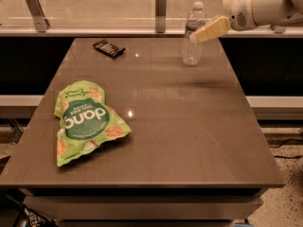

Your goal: Move water bottle near green rice chip bag

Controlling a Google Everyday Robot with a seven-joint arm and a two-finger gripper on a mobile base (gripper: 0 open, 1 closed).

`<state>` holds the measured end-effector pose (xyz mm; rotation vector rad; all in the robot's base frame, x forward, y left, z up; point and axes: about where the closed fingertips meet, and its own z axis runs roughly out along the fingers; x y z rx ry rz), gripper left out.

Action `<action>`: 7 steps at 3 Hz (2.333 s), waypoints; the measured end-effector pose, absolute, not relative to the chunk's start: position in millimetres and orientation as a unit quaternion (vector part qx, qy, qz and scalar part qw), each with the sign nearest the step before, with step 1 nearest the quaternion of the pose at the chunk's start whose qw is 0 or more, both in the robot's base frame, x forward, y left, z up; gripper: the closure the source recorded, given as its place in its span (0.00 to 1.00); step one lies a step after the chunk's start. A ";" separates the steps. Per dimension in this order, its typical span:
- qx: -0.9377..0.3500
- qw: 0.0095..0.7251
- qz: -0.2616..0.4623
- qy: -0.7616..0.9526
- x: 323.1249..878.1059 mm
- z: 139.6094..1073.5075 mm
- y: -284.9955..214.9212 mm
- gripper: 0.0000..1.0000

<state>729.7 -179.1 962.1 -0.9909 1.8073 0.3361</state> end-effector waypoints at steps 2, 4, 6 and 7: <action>-0.380 0.488 0.172 0.766 737.8 953.3 -171.9 0.00; -0.381 0.485 0.177 0.767 739.5 949.2 -166.0 0.18; -0.384 0.486 0.184 0.763 747.8 946.3 -156.7 0.00; -0.391 0.486 0.187 0.759 756.6 942.8 -149.2 0.00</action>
Offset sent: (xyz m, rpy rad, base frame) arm 0.0079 0.0019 -0.0057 0.0730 0.0816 -0.0370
